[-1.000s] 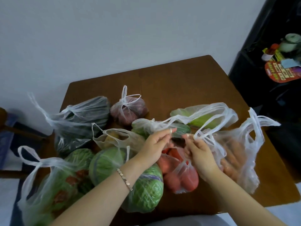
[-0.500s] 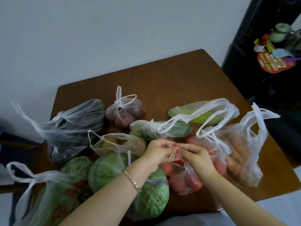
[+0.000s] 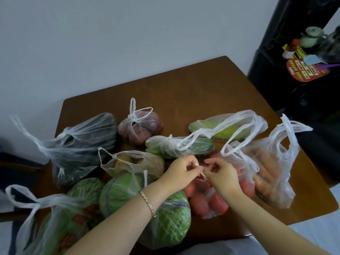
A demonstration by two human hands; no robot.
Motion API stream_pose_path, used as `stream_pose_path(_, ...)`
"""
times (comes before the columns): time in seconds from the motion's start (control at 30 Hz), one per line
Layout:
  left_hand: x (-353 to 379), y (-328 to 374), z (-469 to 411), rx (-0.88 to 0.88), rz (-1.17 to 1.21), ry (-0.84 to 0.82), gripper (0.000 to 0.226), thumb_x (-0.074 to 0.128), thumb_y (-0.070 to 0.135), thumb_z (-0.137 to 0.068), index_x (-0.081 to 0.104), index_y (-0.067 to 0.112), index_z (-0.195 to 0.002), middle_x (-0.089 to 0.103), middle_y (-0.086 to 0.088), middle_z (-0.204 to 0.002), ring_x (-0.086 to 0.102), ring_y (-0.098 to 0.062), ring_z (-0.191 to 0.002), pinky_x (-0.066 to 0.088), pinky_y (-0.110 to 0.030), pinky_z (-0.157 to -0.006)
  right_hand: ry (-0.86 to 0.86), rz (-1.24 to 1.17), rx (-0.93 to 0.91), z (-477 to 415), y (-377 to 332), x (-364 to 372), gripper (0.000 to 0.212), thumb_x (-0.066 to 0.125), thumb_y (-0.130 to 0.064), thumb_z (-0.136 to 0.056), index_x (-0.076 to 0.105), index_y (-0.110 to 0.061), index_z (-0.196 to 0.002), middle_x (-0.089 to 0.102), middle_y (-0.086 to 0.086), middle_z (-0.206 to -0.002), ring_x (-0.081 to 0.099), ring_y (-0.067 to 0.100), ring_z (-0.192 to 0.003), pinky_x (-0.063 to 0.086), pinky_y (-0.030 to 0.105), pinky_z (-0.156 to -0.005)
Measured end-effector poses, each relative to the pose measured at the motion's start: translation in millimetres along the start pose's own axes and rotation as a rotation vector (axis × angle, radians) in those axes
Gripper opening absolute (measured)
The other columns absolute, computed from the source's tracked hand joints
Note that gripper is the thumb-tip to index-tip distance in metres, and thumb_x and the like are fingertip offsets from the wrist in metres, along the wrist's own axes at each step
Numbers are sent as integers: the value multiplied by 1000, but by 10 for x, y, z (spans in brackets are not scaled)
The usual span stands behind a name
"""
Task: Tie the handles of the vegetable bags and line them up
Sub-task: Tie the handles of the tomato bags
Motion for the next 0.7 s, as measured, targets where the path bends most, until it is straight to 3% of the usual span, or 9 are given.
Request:
stream_pose_path(0.1,-73,-12,-50,9,35,106,17,59,13,-86,53,9,-71,54,0,-63,46,-8,-57,39,-22,-62,-156,52,-83,62,-45,88,21,59,-7,-83,68,-25,-77,64,-15,-66,58,-7,-62,43,4,-61)
stream_pose_path(0.23,-36,-68,-89,-73,229,99,24,57,7,-87,48,15,-67,61,8,-49,52,2,-49,43,-13,-58,-257,-288,-43,128,-7,63,36,57,12,-79,64,-20,-95,73,-9,-68,66,0,-68,50,13,-66)
stream_pose_path(0.33,39,-168,-79,-189,335,66,22,59,10,-87,52,15,-67,62,8,-51,52,0,-49,45,-15,-58,-284,-393,-53,158,-46,44,34,57,20,-75,66,-9,-91,70,-10,-56,64,-2,-57,50,9,-60)
stream_pose_path(0.4,64,-230,-74,-222,342,67,22,61,12,-86,54,16,-66,61,5,-59,53,-5,-56,46,-18,-62,-242,-361,-33,167,-33,17,30,64,15,-73,69,-13,-82,66,-15,-50,59,-4,-48,48,8,-55)
stream_pose_path(0.47,65,-269,-67,-240,365,70,24,62,11,-85,54,16,-63,60,4,-60,54,-7,-58,46,-20,-65,-154,-188,-85,126,4,-33,27,71,6,-72,70,-22,-69,66,-21,-52,59,-4,-48,46,7,-56)
stream_pose_path(0.53,44,-279,-65,-249,406,73,26,61,8,-84,54,15,-60,60,7,-54,54,-9,-60,48,-22,-68,-107,14,-187,113,-56,-57,19,72,1,-72,73,-18,-69,62,-30,-52,58,-8,-54,42,4,-57)
stream_pose_path(0.6,9,-282,-66,-259,423,78,26,60,5,-84,55,14,-60,61,8,-50,56,-13,-65,49,-25,-71,-170,73,-230,125,-106,-3,19,68,2,-74,74,-15,-77,61,-33,-53,57,-10,-54,41,5,-57)
stream_pose_path(0.7,-17,-292,-68,-270,462,66,26,60,4,-83,55,12,-59,61,-2,-60,58,-21,-73,51,-31,-77,-372,-35,-210,161,-123,100,40,61,7,-78,72,-31,-77,70,-15,-60,63,1,-57,52,18,-64)
Point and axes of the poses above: each hand's wrist, its own z-axis away from the middle knuckle, its own x-axis out of the palm, y = z × x, the point moved 7 cm from there along -z, towards the middle knuckle
